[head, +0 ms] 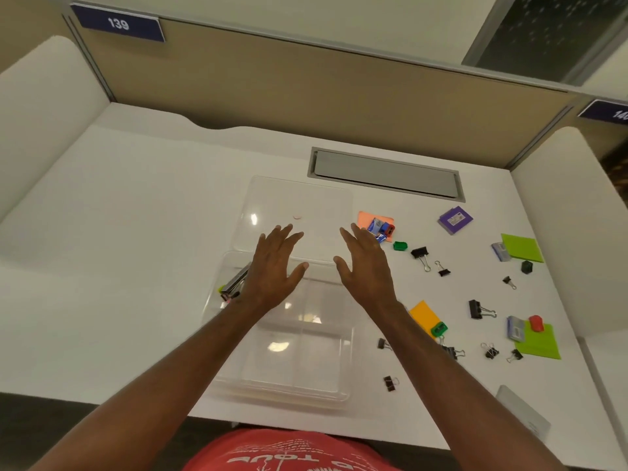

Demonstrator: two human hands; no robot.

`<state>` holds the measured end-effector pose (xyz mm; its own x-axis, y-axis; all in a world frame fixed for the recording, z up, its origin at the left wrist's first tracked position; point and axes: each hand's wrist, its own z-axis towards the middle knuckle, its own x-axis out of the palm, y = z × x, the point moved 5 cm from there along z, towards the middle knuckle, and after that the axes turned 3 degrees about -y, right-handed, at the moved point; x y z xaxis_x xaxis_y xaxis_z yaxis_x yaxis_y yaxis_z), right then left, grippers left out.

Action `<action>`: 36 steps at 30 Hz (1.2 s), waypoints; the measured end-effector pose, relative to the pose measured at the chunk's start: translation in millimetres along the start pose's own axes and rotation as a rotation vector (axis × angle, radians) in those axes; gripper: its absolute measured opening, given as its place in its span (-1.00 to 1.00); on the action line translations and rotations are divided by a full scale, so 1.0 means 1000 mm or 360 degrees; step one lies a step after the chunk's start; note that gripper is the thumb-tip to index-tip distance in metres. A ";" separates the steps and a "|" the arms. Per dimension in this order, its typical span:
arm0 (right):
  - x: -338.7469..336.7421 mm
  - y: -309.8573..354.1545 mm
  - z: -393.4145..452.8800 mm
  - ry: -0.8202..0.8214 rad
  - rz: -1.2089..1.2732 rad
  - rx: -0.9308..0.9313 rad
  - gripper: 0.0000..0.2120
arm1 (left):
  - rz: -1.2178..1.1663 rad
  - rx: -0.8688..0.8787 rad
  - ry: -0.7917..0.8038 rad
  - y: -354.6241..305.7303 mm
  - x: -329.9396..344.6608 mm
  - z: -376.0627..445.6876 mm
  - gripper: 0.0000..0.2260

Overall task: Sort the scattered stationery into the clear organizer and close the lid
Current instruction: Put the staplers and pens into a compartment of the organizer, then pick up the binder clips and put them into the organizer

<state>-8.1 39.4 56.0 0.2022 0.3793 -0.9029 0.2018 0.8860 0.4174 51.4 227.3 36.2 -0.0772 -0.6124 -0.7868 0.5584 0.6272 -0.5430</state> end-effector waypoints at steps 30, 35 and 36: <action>-0.061 -0.232 -0.050 -0.0061 -0.0106 0.0308 -0.41 | 0.0265 0.0315 0.0565 -0.186 0.187 0.030 -0.39; -0.063 -0.248 -0.036 -0.0056 -0.0076 0.0321 -0.41 | 0.0387 0.0345 0.0631 -0.193 0.209 0.048 -0.42; -0.062 -0.251 -0.033 -0.0052 -0.0063 0.0324 -0.42 | 0.0412 0.0347 0.0637 -0.193 0.212 0.053 -0.43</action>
<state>-103.3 -197.3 4.2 0.2207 0.3334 -0.9166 0.3988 0.8268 0.3968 -28.5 -49.4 -10.5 -0.1998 -0.1921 -0.9608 0.7567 0.5928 -0.2759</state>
